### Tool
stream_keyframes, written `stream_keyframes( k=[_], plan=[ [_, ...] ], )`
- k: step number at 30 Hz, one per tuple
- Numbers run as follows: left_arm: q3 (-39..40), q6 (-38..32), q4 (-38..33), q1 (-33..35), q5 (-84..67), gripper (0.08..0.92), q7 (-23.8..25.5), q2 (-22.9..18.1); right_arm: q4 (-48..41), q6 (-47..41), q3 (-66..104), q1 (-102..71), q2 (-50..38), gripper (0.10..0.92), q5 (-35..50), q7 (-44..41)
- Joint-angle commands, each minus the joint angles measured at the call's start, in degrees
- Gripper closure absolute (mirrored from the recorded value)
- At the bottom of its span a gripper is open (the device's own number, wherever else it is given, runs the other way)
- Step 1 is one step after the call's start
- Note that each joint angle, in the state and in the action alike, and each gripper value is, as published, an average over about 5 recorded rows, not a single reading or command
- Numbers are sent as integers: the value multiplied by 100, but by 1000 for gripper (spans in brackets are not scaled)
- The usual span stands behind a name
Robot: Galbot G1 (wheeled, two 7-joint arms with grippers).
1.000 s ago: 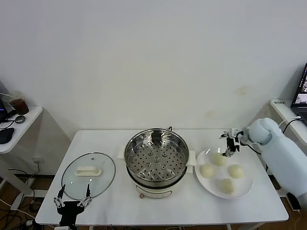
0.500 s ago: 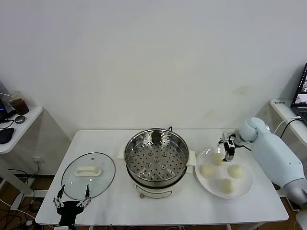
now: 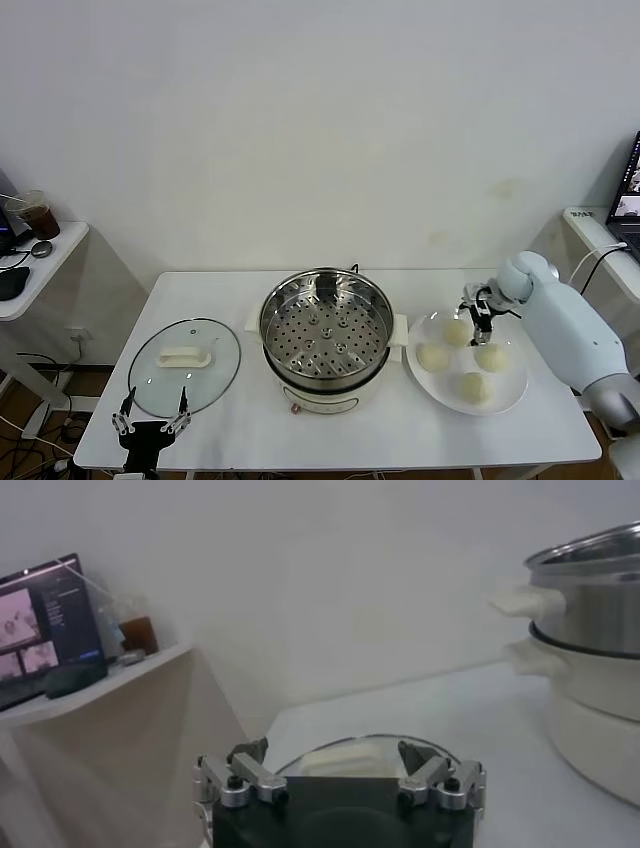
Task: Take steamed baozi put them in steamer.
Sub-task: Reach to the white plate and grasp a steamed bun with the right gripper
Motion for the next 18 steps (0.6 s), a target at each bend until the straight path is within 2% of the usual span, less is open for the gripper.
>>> stream_keyframes(
  k=[1,13,18],
  plan=[
    [4,1,2,2,4,177,0,1,-56,31,-5,-1,28,203,-59,12],
    [13,0,14,5,17,177,-2,1,-250,-5,-7,3,199,203,-50,214],
    [13,0,13,3,17,177,0,4,-326,-7,2,4,219,231,-77,209]
  ],
)
